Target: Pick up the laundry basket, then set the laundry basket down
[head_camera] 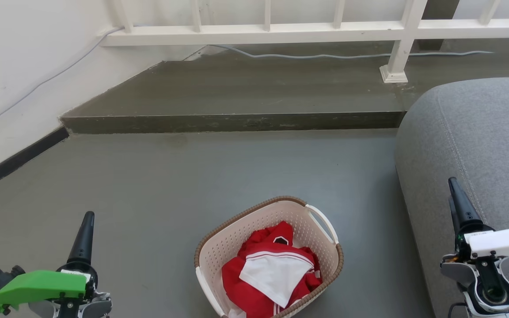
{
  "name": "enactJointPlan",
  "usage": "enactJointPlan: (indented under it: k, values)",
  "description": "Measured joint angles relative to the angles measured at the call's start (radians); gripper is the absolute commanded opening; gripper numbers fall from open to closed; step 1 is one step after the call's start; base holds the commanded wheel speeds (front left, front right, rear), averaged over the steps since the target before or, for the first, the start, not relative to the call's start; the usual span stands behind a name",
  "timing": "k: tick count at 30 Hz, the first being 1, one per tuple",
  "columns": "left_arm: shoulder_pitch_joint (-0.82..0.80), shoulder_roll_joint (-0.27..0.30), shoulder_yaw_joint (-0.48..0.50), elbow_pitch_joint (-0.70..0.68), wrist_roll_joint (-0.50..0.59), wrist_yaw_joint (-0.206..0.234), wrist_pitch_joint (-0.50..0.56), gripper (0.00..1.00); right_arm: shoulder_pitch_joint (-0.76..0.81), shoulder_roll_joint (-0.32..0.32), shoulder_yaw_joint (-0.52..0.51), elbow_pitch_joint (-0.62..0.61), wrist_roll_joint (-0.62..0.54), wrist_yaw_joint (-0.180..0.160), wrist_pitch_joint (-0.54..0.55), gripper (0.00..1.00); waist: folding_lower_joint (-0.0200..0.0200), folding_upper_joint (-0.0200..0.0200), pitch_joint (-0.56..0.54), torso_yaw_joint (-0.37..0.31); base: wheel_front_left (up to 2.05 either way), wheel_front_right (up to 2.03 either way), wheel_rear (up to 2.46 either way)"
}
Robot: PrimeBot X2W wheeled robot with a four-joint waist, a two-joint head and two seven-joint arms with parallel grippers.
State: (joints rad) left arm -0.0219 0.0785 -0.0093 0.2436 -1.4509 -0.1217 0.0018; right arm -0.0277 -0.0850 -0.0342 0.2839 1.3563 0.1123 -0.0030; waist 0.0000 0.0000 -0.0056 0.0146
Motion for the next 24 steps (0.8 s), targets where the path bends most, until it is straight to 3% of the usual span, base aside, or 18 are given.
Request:
enactJointPlan:
  k: [12,24]
  values:
    - [-0.024,0.053,-0.072,-0.024,0.234,0.0,-0.047,1.0,-0.03,-0.05,0.087,-0.011,-0.267,-0.056,-0.041,1.0,0.0,0.0,0.0,0.003,0.0,0.0,0.0]
    - [-0.036,0.095,-0.139,-0.056,0.473,0.048,-0.09,1.0,-0.05,-0.082,0.171,-0.014,-0.506,-0.114,-0.077,1.0,0.0,0.0,0.0,0.001,0.0,0.0,0.0]
